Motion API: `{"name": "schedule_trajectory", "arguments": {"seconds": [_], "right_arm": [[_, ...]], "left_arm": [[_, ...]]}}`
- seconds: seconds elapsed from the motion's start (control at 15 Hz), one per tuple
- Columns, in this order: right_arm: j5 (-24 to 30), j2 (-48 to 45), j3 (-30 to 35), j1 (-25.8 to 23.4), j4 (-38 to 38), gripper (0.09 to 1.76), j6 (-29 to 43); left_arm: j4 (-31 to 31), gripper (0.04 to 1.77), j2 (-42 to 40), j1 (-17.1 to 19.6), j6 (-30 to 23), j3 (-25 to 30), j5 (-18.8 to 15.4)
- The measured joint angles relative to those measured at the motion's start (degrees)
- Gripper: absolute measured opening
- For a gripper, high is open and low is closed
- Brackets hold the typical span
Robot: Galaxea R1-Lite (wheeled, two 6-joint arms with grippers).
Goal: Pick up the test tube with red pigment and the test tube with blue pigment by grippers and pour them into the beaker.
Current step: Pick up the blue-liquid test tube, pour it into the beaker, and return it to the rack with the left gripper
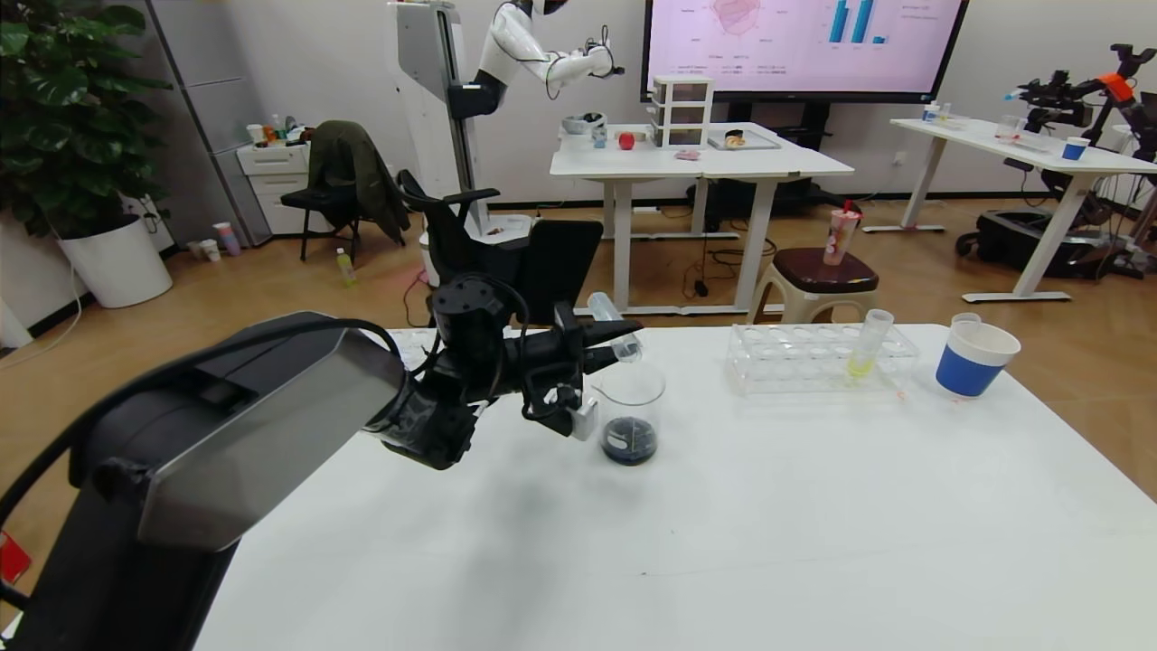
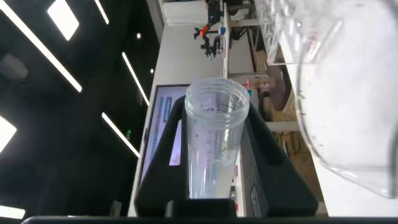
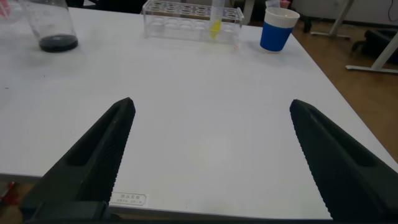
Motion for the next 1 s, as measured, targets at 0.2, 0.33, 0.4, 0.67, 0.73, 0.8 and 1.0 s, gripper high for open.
{"name": "schedule_trajectory", "arguments": {"seconds": [0.2,0.33,0.4,0.67,0.73,0.8,1.0], "right_arm": [[0.00,0.00,0.00,0.00,0.02,1.74,-0.02],[0.02,0.00,0.00,0.00,0.02,1.74,0.00],[0.00,0.00,0.00,0.00,0.02,1.74,0.00],[0.02,0.00,0.00,0.00,0.02,1.74,0.00],[0.00,0.00,0.00,0.00,0.02,1.74,0.01],[0.02,0.00,0.00,0.05,0.00,1.74,0.00],[0.00,0.00,0.00,0.00,0.02,1.74,0.00]], "left_arm": [[-5.10,0.50,-2.80,-0.99,-16.48,0.44,5.73],[-12.21,0.50,-4.40,-2.82,-31.67,2.30,19.52],[-14.80,0.50,-4.96,-4.13,-38.60,3.47,28.57],[-14.47,0.50,-7.19,-8.79,-63.59,5.97,55.69],[-12.84,0.50,-7.66,-8.94,-68.33,6.25,59.22],[-11.58,0.50,-7.98,-8.94,-72.61,6.61,60.97],[-9.70,0.50,-8.51,-9.05,-82.73,8.48,63.05]]}}
